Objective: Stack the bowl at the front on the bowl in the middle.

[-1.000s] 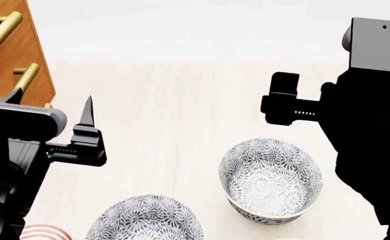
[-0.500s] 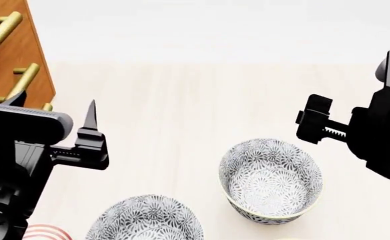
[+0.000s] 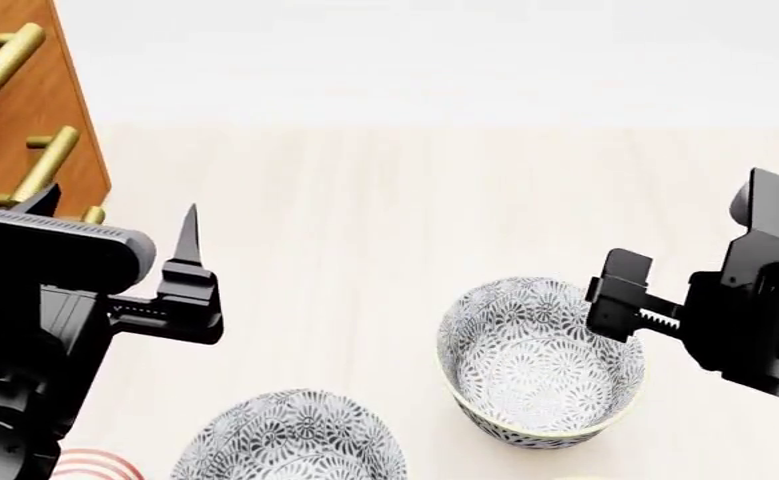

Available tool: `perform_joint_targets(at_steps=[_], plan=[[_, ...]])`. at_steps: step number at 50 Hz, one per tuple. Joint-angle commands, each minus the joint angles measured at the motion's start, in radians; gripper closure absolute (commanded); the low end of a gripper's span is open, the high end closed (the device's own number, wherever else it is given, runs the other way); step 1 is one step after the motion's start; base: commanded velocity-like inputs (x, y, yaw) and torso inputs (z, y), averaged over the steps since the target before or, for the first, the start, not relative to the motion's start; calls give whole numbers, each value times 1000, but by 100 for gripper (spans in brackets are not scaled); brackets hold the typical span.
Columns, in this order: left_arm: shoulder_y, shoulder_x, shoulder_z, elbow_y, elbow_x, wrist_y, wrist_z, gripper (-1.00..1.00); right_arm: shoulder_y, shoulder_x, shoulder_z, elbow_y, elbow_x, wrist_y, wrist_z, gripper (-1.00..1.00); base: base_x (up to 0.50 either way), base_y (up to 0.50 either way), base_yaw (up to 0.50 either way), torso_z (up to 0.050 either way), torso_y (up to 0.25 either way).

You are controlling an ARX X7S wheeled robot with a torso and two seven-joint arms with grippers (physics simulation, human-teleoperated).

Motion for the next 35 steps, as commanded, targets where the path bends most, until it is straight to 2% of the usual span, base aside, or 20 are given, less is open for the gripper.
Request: perform_joint_targets(at_steps=[1, 35], plan=[[-2, -4, 7, -4, -3, 2, -5, -100, -9, 0, -34, 50, -6, -20, -35, -100, 0, 0, 0, 0, 0], [-3, -17, 21, -1, -19, 0, -23, -100, 9, -22, -129, 219, -33, -84, -143, -100, 0, 0, 0, 0, 0]])
